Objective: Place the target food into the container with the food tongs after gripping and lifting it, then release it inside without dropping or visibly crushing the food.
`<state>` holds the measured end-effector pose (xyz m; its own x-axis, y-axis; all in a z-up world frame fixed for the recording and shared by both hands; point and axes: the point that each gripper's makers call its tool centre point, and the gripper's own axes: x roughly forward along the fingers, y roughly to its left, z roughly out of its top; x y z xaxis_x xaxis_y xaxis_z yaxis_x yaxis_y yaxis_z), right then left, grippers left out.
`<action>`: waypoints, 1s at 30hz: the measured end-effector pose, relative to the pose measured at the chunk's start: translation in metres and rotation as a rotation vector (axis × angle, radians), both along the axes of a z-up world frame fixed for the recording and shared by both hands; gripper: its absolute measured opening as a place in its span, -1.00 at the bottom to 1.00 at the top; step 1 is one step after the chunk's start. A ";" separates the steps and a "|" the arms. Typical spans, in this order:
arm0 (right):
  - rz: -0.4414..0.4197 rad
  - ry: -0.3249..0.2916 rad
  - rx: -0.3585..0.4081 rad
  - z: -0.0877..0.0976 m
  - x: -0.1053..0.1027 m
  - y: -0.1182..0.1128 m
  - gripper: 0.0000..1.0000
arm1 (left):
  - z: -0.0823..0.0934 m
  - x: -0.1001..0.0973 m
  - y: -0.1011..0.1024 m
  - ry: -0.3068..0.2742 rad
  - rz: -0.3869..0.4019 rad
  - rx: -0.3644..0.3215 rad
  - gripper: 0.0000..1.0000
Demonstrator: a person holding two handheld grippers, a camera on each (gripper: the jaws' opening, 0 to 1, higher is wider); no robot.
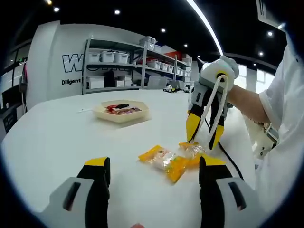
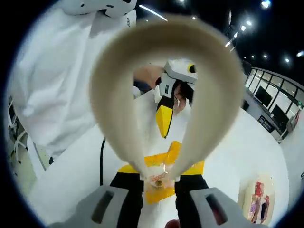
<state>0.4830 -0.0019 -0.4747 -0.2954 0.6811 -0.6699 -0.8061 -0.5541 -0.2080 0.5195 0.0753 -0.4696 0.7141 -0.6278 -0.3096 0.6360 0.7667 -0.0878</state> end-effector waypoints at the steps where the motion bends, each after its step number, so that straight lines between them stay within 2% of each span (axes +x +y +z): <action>1: 0.007 -0.003 -0.002 0.000 0.001 0.000 -0.62 | 0.000 0.000 0.000 0.000 0.001 0.001 0.51; 4: 0.053 0.011 -0.036 -0.003 -0.002 -0.003 -0.60 | -0.001 0.000 0.001 0.003 0.003 0.003 0.51; 9: 0.079 0.005 -0.037 -0.004 -0.001 0.001 -0.60 | -0.003 0.001 0.002 0.009 0.008 0.005 0.51; 13: 0.067 0.040 -0.059 -0.006 -0.002 0.001 -0.61 | -0.002 0.002 0.002 0.009 0.009 0.005 0.51; 16: 0.052 0.045 -0.063 -0.006 -0.001 0.000 -0.62 | -0.002 0.002 0.002 0.009 0.009 0.004 0.51; 19: 0.004 0.054 -0.074 -0.007 0.001 -0.003 -0.63 | -0.003 0.002 0.001 0.010 0.006 0.005 0.51; 23: -0.035 0.033 -0.079 -0.007 0.005 -0.011 -0.63 | -0.002 0.003 0.001 0.008 0.004 0.003 0.51; 26: -0.096 0.034 -0.089 -0.007 0.010 -0.019 -0.63 | -0.002 0.002 0.000 0.008 0.001 0.003 0.51; 27: -0.141 0.040 -0.100 -0.007 0.014 -0.024 -0.63 | -0.002 0.002 0.000 0.008 0.000 0.002 0.51; 30: -0.165 0.027 -0.095 -0.005 0.014 -0.030 -0.62 | -0.002 0.002 -0.001 0.007 -0.002 0.002 0.51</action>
<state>0.4969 -0.0321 -0.4801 -0.2034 0.6556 -0.7272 -0.8924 -0.4297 -0.1379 0.5214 0.0746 -0.4718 0.7109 -0.6281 -0.3164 0.6365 0.7660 -0.0906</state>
